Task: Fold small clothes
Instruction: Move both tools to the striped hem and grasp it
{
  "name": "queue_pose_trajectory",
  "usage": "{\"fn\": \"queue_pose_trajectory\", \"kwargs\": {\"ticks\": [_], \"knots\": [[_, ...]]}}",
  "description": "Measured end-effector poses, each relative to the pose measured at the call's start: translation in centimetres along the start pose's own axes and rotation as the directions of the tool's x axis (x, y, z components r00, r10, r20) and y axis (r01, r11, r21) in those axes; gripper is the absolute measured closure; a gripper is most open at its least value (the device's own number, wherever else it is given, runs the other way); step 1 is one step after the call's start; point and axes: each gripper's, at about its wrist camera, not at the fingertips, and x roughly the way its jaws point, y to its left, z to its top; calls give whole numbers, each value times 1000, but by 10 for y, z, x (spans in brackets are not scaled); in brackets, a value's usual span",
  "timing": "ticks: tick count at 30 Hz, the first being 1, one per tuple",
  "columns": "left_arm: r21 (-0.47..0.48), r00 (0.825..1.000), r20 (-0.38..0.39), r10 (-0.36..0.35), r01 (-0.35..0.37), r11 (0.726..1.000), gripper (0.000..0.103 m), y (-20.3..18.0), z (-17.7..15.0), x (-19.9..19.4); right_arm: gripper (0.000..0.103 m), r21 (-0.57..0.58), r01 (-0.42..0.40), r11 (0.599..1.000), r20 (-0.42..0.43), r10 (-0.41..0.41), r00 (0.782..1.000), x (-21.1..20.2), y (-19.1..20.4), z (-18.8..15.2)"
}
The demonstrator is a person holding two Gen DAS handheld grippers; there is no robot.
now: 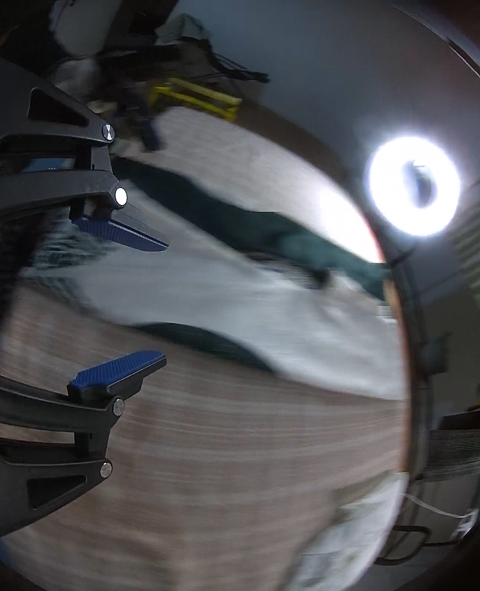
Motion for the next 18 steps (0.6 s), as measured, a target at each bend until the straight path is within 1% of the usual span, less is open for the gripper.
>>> {"fn": "queue_pose_trajectory", "kwargs": {"ticks": [2, 4, 5, 8, 9, 10, 13, 14, 15, 16, 17, 18], "knots": [[-9, 999, -30, -14, 14, 1000, 56, 0, -5, 5, 44, 10, -2, 1000, -51, 2, 999, 12, 3, -25], [1, 1000, -21, -7, 7, 1000, 56, -3, -9, 5, 44, 15, -4, 1000, -78, 5, 997, 21, 5, -41], [8, 1000, -24, -5, 5, 1000, 56, -4, -9, 5, 45, 15, -10, 1000, -87, 11, 996, 25, 6, -47], [-12, 998, -41, -42, 41, 999, 56, -7, -9, 7, 46, 55, -42, 998, -113, 48, 992, 35, 3, -60], [-15, 997, -51, -55, 54, 998, 56, -8, -9, 8, 46, 73, -54, 996, -117, 63, 991, 37, 1, -63], [-11, 997, -55, -56, 55, 998, 56, -9, -10, 7, 46, 82, -61, 995, -93, 68, 993, 35, -2, -68], [14, 997, -58, -42, 43, 999, 57, -10, -11, 6, 46, 117, -98, 988, -84, 108, 991, 32, -6, -77], [13, 997, -61, -44, 45, 999, 64, -10, -11, 7, 46, 131, -113, 985, -81, 125, 989, 34, -7, -80], [4, 996, -73, -55, 55, 998, 79, -9, -9, 9, 46, 145, -128, 981, -74, 140, 987, 34, -10, -81], [-8, 994, -88, -65, 65, 998, 85, -7, -7, 12, 46, 166, -149, 975, -66, 162, 985, 35, -12, -81], [-20, 992, -99, -75, 73, 997, 92, -6, -6, 14, 49, 184, -172, 968, -63, 186, 981, 37, -15, -80], [-31, 992, -98, -77, 74, 997, 96, -6, -5, 16, 70, 209, -204, 956, -65, 222, 973, 39, -18, -80]]}}
